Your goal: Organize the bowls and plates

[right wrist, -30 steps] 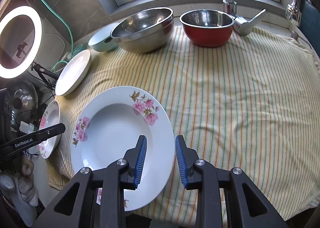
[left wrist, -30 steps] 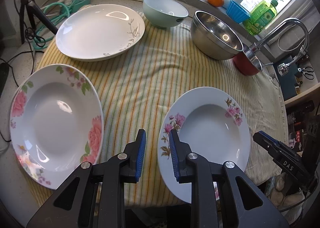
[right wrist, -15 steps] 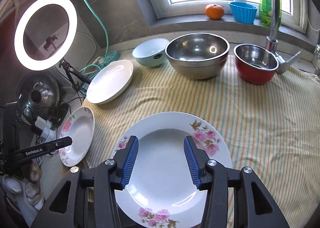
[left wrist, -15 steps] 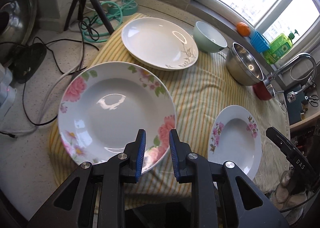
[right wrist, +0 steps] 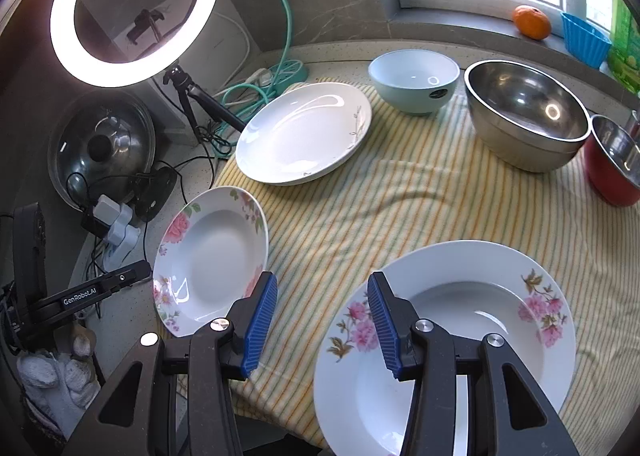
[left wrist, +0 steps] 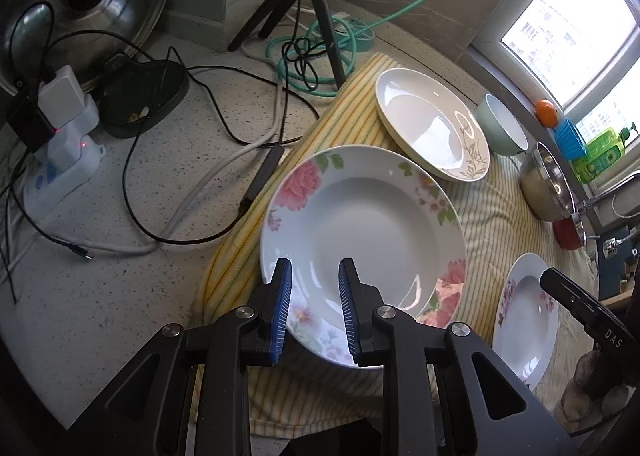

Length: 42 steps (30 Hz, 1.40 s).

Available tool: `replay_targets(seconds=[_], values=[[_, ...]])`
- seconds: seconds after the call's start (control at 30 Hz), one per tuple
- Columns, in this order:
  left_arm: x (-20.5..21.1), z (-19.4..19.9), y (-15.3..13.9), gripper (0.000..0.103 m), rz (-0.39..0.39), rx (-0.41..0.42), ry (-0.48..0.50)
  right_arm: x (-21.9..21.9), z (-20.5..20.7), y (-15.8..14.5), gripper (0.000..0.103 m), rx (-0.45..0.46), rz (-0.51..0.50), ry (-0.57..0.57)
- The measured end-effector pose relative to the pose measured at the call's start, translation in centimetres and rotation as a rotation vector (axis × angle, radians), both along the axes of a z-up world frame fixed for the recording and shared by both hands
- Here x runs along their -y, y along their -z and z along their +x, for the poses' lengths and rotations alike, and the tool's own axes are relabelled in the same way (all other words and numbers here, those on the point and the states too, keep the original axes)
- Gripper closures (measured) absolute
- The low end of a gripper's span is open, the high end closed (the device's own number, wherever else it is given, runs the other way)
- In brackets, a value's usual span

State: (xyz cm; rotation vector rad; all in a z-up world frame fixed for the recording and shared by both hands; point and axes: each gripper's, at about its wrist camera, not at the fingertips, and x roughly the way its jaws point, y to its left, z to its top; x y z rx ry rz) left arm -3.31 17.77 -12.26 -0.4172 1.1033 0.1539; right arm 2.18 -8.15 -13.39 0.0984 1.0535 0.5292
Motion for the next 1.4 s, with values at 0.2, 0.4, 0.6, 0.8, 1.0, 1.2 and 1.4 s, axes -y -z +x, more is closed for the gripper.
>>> replay_targets(seconds=[0.2, 0.4, 0.6, 0.8, 1.0, 1.2, 1.4], values=[[-2.1, -0.1, 0.9, 0.081, -0.017, -0.018, -0.041, -3.2, 1.6, 1.4, 0.075, -0.051, -0.002, -0.048], [-3.4, 0.2, 2.2, 0.081, -0.08, -0.038, -0.074, -5.2, 2.8, 2.8, 0.08, -0.097, -0.016, -0.072], [-3.5, 0.8, 3.3, 0.081, -0.107, -0.065, -0.071, -5.9, 4.2, 3.9, 0.081, -0.144, -0.009, -0.071], [-3.4, 1.4, 3.7, 0.081, -0.107, -0.076, -0.055, -6.4, 4.9, 4.8, 0.084, -0.182, 0.005, -0.078], [-3.3, 1.7, 3.9, 0.086, -0.109, -0.084, -0.035, -7.1, 4.9, 5.2, 0.088, -0.2, 0.006, -0.087], [-3.0, 2.1, 3.9, 0.091, -0.103, -0.087, -0.008, -7.6, 5.1, 5.5, 0.094, -0.22, 0.018, -0.09], [-3.0, 2.2, 3.9, 0.091, -0.1, -0.089, -0.006, -7.6, 5.1, 5.5, 0.094, -0.224, 0.018, -0.085]])
